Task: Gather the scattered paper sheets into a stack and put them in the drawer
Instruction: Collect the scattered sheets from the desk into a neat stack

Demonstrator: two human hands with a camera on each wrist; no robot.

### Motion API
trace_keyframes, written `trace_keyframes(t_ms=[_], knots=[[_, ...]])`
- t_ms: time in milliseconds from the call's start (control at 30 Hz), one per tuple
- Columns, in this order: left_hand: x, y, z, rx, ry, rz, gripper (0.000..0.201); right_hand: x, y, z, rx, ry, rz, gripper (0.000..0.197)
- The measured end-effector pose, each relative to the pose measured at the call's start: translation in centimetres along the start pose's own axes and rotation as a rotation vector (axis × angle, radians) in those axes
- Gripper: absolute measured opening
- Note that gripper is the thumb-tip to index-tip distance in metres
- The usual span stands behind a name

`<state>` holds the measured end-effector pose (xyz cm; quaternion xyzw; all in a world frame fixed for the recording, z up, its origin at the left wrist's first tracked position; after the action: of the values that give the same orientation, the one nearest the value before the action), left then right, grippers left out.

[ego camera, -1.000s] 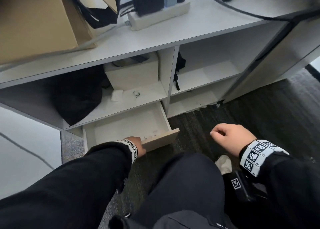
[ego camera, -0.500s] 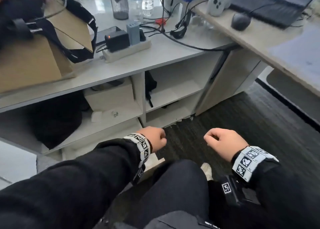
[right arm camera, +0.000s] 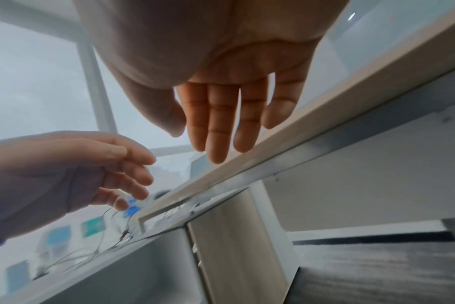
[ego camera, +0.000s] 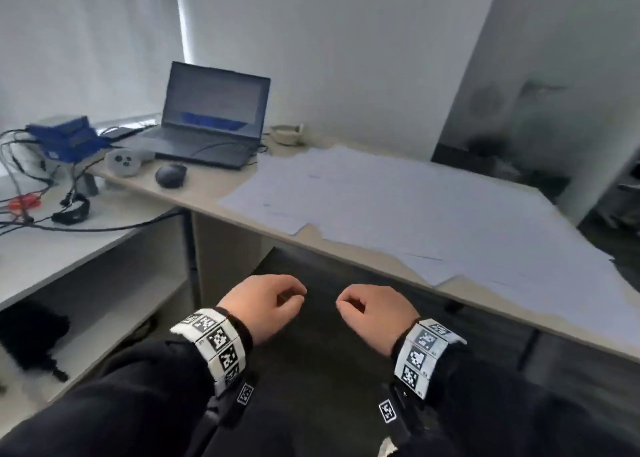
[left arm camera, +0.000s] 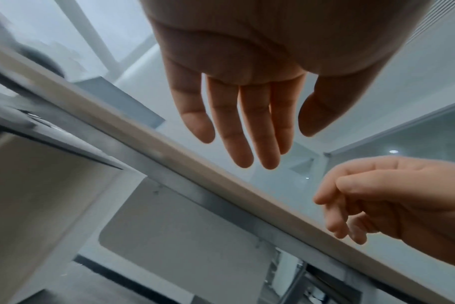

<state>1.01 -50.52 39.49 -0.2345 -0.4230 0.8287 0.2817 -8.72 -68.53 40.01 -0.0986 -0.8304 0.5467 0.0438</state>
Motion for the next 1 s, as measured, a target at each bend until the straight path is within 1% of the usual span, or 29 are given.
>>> trace_keyframes(t_ms=[67,167,300,467,567,633,733,833,933,1000], knots=[[-1.5,0.8,3.4,0.004,0.088,-0.007,0.017,2.4,-2.5,3.1,-0.023,0.035,0.096,0.023],[-3.6,2.5,7.3,0.030,0.158,-0.051,0.017,6.0,-5.3,7.9,0.000,0.103,0.215,0.022],[-5.7,5.0,11.7,0.035,0.243,-0.093,0.011,9.9,-7.5,14.1,0.046,0.227,0.309,0.028],[-8.3,7.8,15.4,0.069,0.278,-0.145,0.011,11.6,-9.7,19.0,0.011,0.368,0.390,0.021],[-9.9,9.2,17.8,0.102,0.284,-0.127,0.019,11.8,-10.8,20.7,-0.019,0.464,0.443,0.022],[-11.0,10.3,19.7,0.103,0.317,-0.136,0.026,12.1,-11.1,21.8,0.007,0.536,0.451,0.028],[-12.9,12.9,22.2,0.095,0.360,-0.200,0.042,13.2,-10.9,23.9,0.081,0.677,0.375,0.047],[-14.4,16.2,24.5,-0.058,0.351,-0.259,0.062,14.6,-10.7,26.1,0.086,0.793,0.317,0.062],[-14.9,18.8,26.4,-0.224,0.345,-0.293,0.074,15.9,-10.8,27.6,0.080,0.829,0.282,0.067],[-15.0,20.2,26.8,-0.307,0.362,-0.315,0.080,16.4,-10.7,27.9,0.111,0.792,0.252,0.067]])
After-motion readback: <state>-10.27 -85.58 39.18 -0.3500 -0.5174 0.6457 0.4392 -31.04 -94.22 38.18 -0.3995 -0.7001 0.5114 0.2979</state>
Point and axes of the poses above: each hand's wrist, its own x-axis away from the middle knuckle, its own y-axis out of the palm, z = x × y, the point moved 4 cm from there along -x, towards the middle knuckle, and after that the axes turned 3 degrees about -x, right-handed, at the moved point
